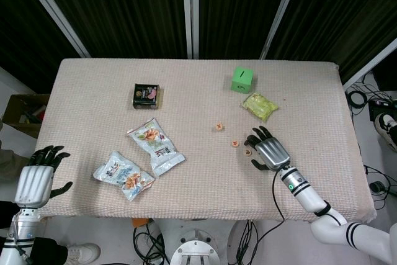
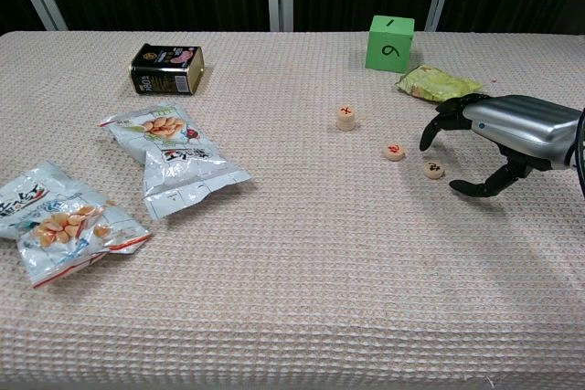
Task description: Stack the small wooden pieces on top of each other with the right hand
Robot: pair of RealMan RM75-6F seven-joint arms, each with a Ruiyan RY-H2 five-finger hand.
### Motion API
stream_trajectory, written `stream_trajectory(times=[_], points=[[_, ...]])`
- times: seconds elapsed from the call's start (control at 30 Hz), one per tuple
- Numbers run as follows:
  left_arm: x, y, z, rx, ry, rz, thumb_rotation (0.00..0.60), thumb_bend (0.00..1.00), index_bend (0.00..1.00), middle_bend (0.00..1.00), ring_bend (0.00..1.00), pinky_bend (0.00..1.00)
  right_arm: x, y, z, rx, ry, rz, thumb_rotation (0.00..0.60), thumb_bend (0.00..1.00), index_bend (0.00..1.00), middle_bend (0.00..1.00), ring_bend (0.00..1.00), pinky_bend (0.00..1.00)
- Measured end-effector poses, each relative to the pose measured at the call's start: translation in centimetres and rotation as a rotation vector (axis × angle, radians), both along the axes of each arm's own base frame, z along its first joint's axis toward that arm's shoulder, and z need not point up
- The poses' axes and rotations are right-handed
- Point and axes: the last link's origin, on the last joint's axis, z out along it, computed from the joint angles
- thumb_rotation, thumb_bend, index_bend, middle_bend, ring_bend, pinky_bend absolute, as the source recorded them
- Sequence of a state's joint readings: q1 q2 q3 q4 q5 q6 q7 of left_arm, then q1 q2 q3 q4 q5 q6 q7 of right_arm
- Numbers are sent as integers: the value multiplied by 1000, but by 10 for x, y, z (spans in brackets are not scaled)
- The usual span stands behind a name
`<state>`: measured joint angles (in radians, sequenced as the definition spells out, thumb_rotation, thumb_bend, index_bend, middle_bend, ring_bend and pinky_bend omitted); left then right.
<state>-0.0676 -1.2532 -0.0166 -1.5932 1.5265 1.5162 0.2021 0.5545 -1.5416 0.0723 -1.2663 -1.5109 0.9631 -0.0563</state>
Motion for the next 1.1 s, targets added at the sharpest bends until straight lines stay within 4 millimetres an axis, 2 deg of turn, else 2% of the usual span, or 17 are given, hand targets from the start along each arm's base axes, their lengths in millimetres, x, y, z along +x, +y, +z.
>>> stream_trajectory(times=[0.17,0.5,0.77,0.97,1.1], points=[[1,1,-1,-6,3,-1,600,96,307,196,144,189,0,-1,-3,3,8,10,600,347,360,216,0,1],[-1,2,0,-3,3,6,600,96,307,197,144,189,1,-5,-10,-7,20,33,600,352,403,212,0,0],[-4,0,1,2,1,18,600,96,307,196,144,189,3,-9,-14,-17,13,42,600,372,491,236,0,0],[-7,-1,2,6,-1,24,600,96,307,196,143,189,13,-14,-2,-55,-22,64,600,373,497,238,0,0],[-8,0,3,8,-2,23,600,96,307,196,144,189,32,-26,12,-84,-41,102,600,372,497,238,0,0]])
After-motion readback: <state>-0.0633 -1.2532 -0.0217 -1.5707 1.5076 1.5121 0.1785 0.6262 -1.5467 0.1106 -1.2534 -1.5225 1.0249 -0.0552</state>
